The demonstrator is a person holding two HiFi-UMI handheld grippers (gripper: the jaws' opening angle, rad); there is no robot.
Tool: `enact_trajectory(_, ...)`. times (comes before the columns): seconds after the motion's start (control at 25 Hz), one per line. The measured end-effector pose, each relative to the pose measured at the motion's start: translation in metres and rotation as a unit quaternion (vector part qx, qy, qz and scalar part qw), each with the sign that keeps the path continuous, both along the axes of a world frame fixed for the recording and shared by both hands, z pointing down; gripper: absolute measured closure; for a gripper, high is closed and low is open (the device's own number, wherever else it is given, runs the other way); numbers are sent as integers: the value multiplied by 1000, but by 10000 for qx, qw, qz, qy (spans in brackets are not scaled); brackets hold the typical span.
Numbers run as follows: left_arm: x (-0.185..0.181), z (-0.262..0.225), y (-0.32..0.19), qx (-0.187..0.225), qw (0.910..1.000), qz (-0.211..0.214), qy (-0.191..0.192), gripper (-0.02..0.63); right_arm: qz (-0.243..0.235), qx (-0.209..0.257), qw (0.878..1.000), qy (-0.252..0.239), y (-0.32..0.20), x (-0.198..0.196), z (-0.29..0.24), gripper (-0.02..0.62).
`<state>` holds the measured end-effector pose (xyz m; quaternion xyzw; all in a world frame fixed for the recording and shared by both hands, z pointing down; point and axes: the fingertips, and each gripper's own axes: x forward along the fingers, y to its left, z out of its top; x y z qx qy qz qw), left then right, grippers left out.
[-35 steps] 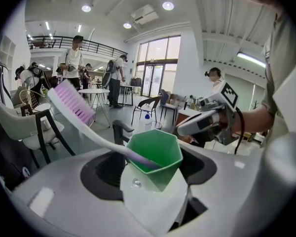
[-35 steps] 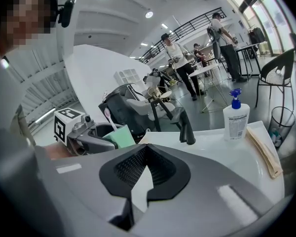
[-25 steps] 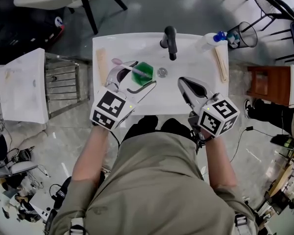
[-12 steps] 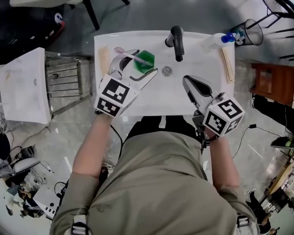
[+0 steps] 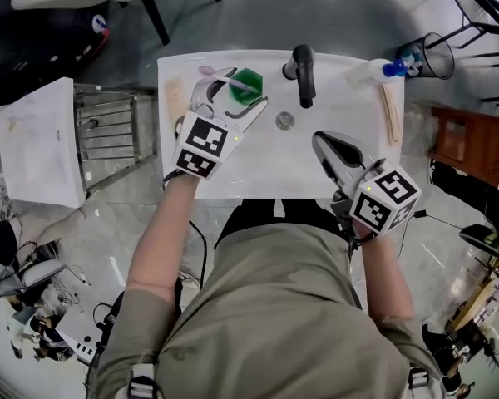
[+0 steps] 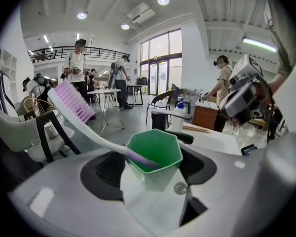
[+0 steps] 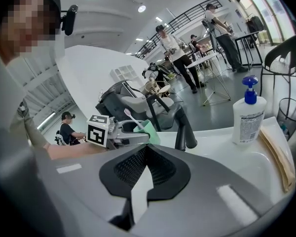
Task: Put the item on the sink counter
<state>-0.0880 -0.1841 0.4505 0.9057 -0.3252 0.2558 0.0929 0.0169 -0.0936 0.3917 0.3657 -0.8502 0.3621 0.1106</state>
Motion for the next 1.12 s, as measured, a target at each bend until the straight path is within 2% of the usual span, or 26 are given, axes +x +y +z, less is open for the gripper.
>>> enact_trajectory(0.56, 7, 42, -44, 149, 9993, -272, -215, 278, -134, -223, 9996, 96, -10, 14, 18, 584)
enact_trajectory(0.92, 13, 60, -54, 235, 9989, -286, -271, 278, -102, -341, 9993, 152, -14, 23, 28, 584)
enact_trajectory(1.12, 14, 65, -54, 426, 9980, -344, -315, 278, -84, -399, 9989, 231, -16, 27, 29, 584)
